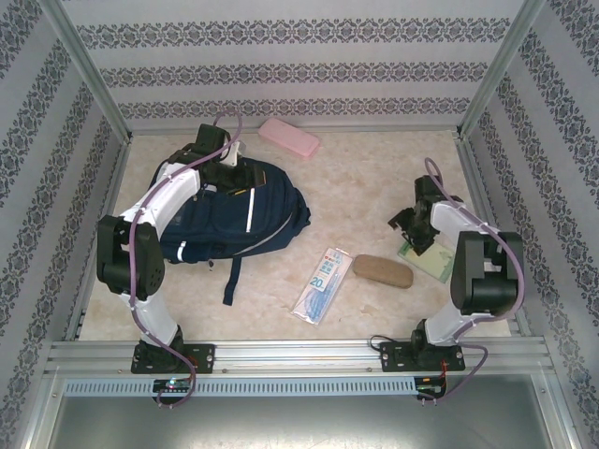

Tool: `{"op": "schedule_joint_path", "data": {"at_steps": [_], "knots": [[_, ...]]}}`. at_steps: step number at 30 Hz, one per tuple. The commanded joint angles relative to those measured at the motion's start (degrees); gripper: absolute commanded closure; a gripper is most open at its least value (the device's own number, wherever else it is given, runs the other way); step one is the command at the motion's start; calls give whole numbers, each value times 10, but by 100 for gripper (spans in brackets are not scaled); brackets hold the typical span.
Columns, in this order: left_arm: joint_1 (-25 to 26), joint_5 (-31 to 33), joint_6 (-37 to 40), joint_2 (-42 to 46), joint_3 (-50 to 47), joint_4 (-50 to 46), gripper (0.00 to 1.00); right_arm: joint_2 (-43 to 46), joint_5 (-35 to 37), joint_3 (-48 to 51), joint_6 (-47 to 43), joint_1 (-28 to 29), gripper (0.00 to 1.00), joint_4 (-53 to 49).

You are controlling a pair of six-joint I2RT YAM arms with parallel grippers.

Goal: Pack the student bag
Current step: Move the loose stationery to the center of the table, then pick up the loose stationery from the center of the table.

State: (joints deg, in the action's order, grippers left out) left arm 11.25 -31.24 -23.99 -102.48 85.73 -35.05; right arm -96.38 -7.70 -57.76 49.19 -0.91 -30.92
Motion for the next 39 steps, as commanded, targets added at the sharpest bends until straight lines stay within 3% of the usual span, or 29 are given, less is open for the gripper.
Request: {"op": "schedule_joint_path", "data": {"at_steps": [1, 10, 16, 22, 27, 32, 39], "knots": [[-2, -7, 2, 16, 11, -6, 43, -54, -64, -36, 13, 30, 26, 39], [10, -27, -24, 11, 7, 16, 43, -181, -140, -197, 26, 134, 27, 45], [55, -37, -56, -17, 16, 52, 43, -178, -145, -246, -11, 173, 27, 17], [115, -44, -76, -86, 64, 77, 43, -98, -64, -211, -65, 159, 28, -34], [157, -35, -104, -160, 117, 90, 43, -53, -31, -144, -96, 112, 29, -40], [186, -28, -129, -224, 165, 89, 43, -59, -34, -127, -127, 76, 30, -39], [208, -22, -140, -288, 214, 80, 44, -110, -48, -153, -151, 72, 33, -42]]}}
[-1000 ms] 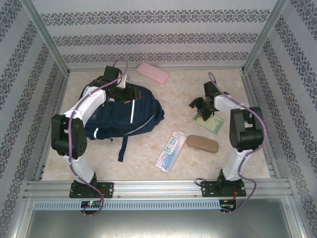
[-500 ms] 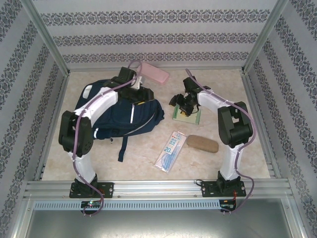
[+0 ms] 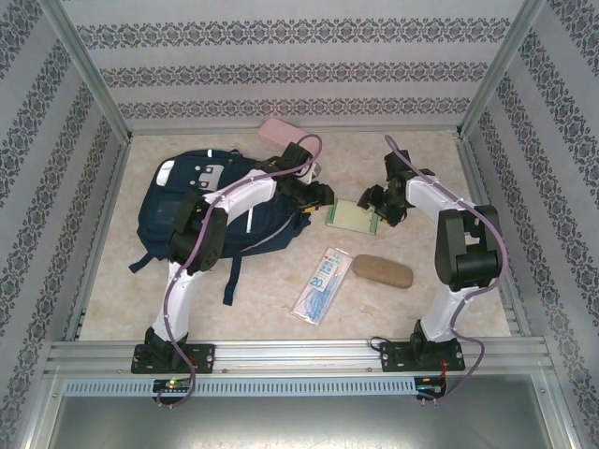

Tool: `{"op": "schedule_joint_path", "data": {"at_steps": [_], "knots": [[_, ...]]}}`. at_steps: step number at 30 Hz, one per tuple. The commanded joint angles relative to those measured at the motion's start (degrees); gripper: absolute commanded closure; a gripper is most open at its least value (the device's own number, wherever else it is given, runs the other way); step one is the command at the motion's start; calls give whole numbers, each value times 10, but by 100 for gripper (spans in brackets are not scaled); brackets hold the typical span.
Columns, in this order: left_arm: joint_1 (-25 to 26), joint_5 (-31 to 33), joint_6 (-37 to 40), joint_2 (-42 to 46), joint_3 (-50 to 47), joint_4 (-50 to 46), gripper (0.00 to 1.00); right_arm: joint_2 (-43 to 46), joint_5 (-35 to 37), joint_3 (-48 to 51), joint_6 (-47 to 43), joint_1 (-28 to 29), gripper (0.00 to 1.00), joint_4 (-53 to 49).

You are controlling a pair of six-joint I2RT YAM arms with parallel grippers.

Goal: Pack the student bag
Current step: Pick up the loose stationery from the center of the table.

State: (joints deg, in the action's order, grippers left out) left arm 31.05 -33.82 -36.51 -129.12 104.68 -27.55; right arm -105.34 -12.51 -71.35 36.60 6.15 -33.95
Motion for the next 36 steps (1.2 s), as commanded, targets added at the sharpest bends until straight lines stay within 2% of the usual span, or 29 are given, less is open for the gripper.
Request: {"op": "schedule_joint_path", "data": {"at_steps": [1, 8, 12, 16, 24, 28, 36], "knots": [[12, 5, -14, -29, 32, 0, 44, -28, 2, -22, -28, 2, 33, -15], [21, 6, -12, -61, 57, -16, 44, -54, 19, -38, -38, -2, 35, -36], [22, 6, -13, -78, 63, -25, 44, -65, -4, -40, -46, 2, 45, -28], [24, 10, -10, -97, 77, -47, 44, -77, -18, -51, -55, 19, 59, -30], [28, 24, 5, -137, 114, -111, 45, -86, -29, -53, -47, 43, 62, -24], [28, -92, -27, -126, 90, -24, 46, -82, -35, -50, -41, 46, 63, -22], [23, -189, -73, -36, 46, 124, 47, -74, -40, -43, -36, 47, 63, -13]]}}
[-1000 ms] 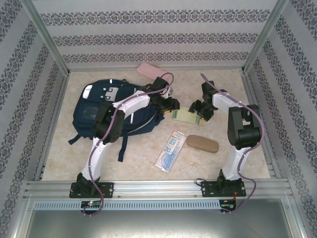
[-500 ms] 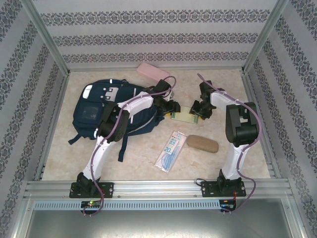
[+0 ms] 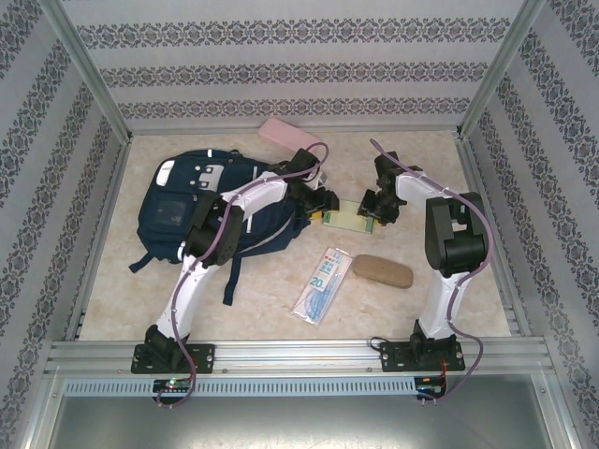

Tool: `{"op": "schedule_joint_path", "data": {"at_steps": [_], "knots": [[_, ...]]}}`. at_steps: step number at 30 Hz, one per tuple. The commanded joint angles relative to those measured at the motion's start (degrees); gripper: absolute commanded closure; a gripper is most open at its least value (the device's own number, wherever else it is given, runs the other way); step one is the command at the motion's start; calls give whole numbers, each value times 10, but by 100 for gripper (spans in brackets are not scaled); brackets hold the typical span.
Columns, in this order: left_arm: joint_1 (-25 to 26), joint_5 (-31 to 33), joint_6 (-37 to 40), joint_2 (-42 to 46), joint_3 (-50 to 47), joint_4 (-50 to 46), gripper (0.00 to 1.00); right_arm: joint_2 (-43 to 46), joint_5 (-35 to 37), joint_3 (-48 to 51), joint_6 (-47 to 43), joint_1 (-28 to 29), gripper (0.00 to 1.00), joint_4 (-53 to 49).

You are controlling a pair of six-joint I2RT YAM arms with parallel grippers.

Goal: Pack the student bag
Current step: Pick up the loose stationery from the center of the table.

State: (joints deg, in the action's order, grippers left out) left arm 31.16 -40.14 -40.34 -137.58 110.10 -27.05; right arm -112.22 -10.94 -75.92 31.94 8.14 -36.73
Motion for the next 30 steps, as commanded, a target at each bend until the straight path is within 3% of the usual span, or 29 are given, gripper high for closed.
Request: {"op": "schedule_joint_path", "data": {"at_steps": [1, 7, 8, 10, 13, 14, 18, 24, 30], "knots": [[21, -141, -54, 58, -23, 153, 47, -4, -56, 4, 11, 28, 63, 17], [11, -197, -232, 93, -142, 453, 48, 2, -58, 1, 12, 28, 63, 18], [9, -197, -243, 92, -149, 469, 49, 2, -58, 0, 11, 28, 63, 17], [6, -186, -220, 87, -144, 417, 50, 2, -58, -3, 11, 28, 63, 16], [7, -153, -109, 75, -102, 252, 52, 2, -59, -4, 11, 28, 63, 15], [6, -147, -98, 71, -101, 241, 52, 2, -59, -4, 11, 27, 63, 15], [8, -167, -114, 36, -86, 235, 51, 2, -60, -5, 12, 28, 63, 15], [17, -194, -223, 17, -106, 383, 51, 1, -66, -10, 14, 28, 63, 15], [20, -180, -263, 4, -102, 406, 51, 4, -74, -12, 25, 28, 63, 18]]}}
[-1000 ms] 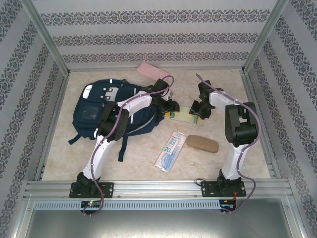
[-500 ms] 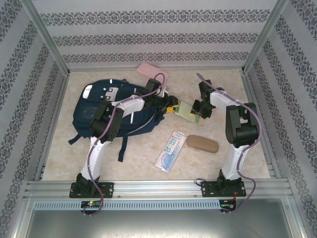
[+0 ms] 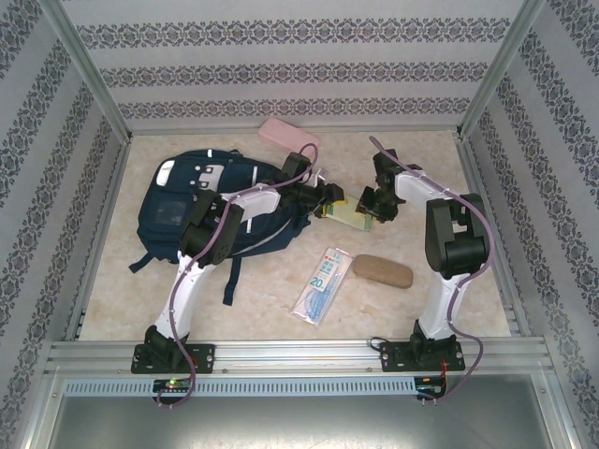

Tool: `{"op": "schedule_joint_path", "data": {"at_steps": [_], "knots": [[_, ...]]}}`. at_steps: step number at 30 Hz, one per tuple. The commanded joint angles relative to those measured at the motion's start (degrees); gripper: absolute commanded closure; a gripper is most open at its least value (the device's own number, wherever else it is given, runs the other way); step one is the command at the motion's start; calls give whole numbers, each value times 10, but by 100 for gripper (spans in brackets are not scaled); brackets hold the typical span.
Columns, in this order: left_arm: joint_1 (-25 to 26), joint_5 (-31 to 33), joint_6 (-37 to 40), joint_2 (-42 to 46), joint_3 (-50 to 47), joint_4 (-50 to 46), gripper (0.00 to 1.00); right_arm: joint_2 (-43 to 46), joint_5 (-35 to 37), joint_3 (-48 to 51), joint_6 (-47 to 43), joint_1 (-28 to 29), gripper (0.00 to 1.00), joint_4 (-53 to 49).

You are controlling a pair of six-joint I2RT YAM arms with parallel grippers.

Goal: Pack the student bag
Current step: Pick up the loose stationery from the center of the table.

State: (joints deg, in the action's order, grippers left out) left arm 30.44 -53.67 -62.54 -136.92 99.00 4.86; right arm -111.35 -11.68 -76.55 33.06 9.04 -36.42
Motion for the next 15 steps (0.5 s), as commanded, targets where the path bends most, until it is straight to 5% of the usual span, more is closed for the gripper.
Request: {"op": "schedule_joint_path", "data": {"at_steps": [1, 5, 11, 15], "knots": [[27, -42, -41, -3, 10, 87, 52, -4, -69, -6, 15, 19, 63, 16], [25, -27, -5, 10, 12, 43, 59, -2, -64, -7, 12, 18, 62, 12], [6, -20, 34, 45, 7, -5, 93, 21, -62, 0, 16, 16, 60, 13], [-14, -24, 51, 85, -1, -19, 100, 64, -72, -1, 18, 13, 50, 25]]}}
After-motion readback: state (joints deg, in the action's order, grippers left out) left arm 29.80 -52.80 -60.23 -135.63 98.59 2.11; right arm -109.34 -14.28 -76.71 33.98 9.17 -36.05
